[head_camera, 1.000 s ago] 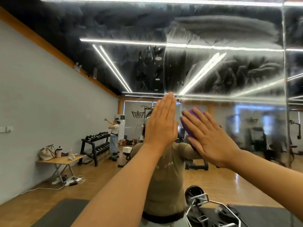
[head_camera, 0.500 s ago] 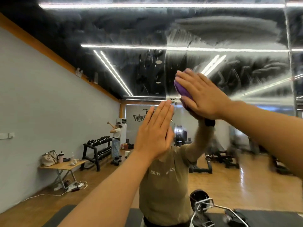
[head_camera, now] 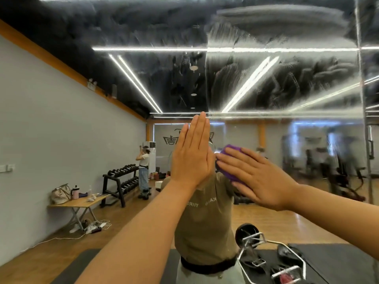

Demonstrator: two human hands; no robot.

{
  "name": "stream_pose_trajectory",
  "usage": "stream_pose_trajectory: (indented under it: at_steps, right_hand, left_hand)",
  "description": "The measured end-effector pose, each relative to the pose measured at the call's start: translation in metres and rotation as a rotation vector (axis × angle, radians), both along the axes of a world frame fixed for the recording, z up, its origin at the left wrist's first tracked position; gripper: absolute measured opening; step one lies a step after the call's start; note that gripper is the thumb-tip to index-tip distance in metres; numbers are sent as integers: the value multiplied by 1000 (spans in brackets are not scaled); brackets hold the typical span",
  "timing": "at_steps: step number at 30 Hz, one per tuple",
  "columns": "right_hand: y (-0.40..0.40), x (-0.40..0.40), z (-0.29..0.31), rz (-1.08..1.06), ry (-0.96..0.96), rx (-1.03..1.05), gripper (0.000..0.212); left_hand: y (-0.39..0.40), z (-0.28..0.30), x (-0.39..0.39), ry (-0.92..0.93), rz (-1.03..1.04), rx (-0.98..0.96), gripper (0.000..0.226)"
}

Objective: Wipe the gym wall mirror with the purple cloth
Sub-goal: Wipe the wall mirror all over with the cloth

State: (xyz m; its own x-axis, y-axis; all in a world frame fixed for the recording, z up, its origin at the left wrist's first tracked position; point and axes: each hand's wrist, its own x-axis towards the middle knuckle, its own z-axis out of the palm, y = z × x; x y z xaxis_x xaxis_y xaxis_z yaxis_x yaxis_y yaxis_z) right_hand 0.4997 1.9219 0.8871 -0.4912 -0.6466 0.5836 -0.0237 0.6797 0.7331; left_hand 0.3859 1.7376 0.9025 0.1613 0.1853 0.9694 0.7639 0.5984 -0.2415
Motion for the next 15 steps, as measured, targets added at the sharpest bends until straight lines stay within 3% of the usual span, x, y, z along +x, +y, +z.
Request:
stream_pose_trajectory:
  at_steps: [6, 15]
  right_hand:
    - [18, 7, 37, -69, -140, 227, 53]
    - [-29, -17, 155, -24, 190, -366, 60]
  left_hand:
    - [1, -3, -3, 11, -34, -17, 64]
    - [1, -2, -2, 30, -22, -12, 64]
